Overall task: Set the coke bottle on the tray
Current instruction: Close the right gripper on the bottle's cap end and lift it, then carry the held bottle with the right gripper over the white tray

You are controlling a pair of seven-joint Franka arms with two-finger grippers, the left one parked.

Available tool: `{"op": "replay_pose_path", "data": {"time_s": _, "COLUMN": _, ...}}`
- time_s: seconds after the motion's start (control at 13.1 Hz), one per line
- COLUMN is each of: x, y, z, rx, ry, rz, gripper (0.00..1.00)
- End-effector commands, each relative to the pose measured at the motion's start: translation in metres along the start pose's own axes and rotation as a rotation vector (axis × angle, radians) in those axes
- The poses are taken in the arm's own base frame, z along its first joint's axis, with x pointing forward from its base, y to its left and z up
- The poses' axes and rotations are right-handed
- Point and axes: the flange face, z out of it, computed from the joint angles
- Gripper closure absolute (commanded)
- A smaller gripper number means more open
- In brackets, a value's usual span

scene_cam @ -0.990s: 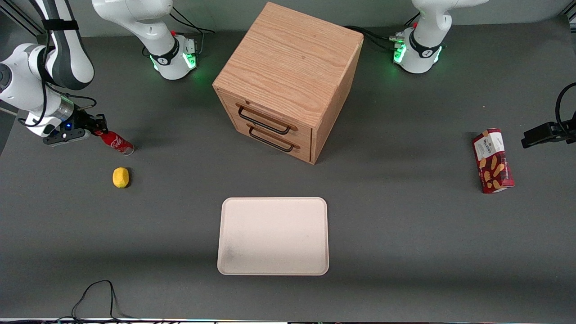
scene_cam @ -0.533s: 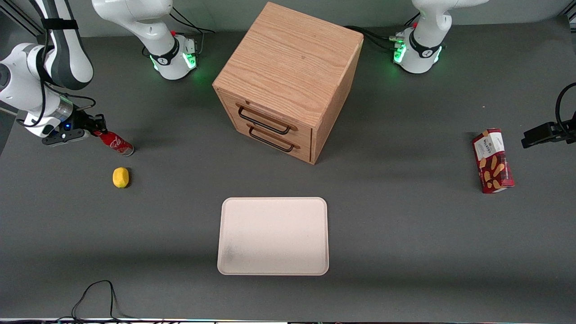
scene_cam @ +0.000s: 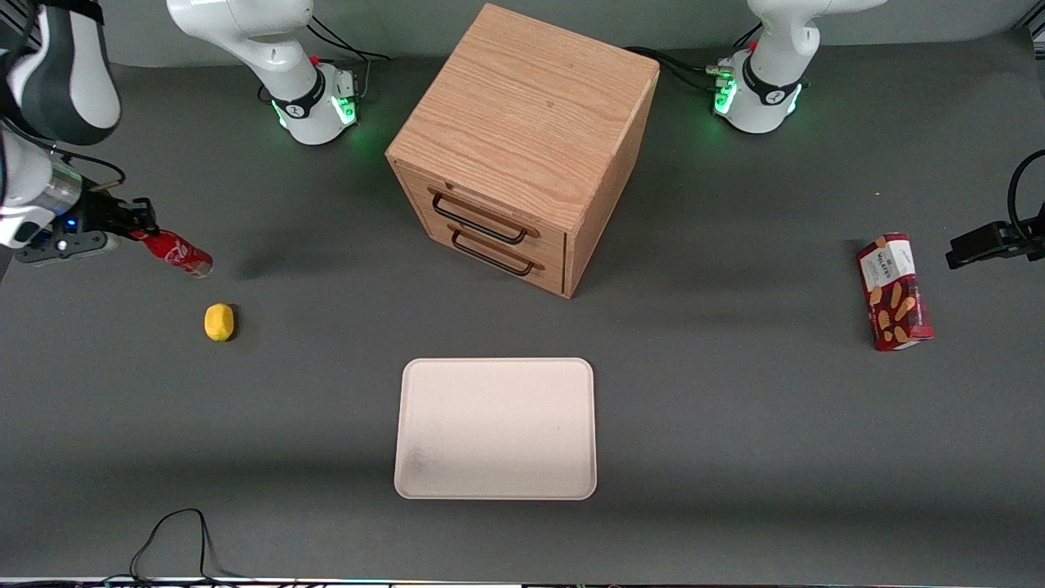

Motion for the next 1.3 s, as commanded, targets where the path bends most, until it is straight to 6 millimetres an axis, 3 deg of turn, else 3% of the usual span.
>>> {"op": "replay_pose_path", "data": {"time_s": 0.0, "x": 0.009, "y": 0.009, "z": -0.058, "rx": -0.013, "ry": -0.023, "rz": 0.037, "gripper": 1.0}}
{"op": "replay_pose_path", "data": {"time_s": 0.3, "x": 0.03, "y": -0.002, "z": -0.115, "rx": -0.035, "ry": -0.056, "rz": 0.027, "gripper": 1.0}}
{"op": "replay_pose_path", "data": {"time_s": 0.61, "x": 0.066, "y": -0.01, "z": -0.164, "rx": -0.012, "ry": -0.05, "rz": 0.027, "gripper": 1.0}}
{"op": "replay_pose_path", "data": {"time_s": 0.76, "x": 0.09, "y": -0.014, "z": -0.172, "rx": -0.002, "ry": -0.063, "rz": 0.024, "gripper": 1.0}}
{"op": "replay_pose_path", "data": {"time_s": 0.91, "x": 0.123, "y": -0.038, "z": -0.171, "rx": 0.001, "ry": -0.07, "rz": 0.038, "gripper": 1.0}}
{"op": "replay_pose_path", "data": {"time_s": 1.07, "x": 0.151, "y": -0.064, "z": -0.157, "rx": -0.002, "ry": -0.084, "rz": 0.061, "gripper": 1.0}}
{"op": "replay_pose_path", "data": {"time_s": 1.22, "x": 0.192, "y": -0.091, "z": -0.15, "rx": -0.011, "ry": -0.071, "rz": 0.083, "gripper": 1.0}}
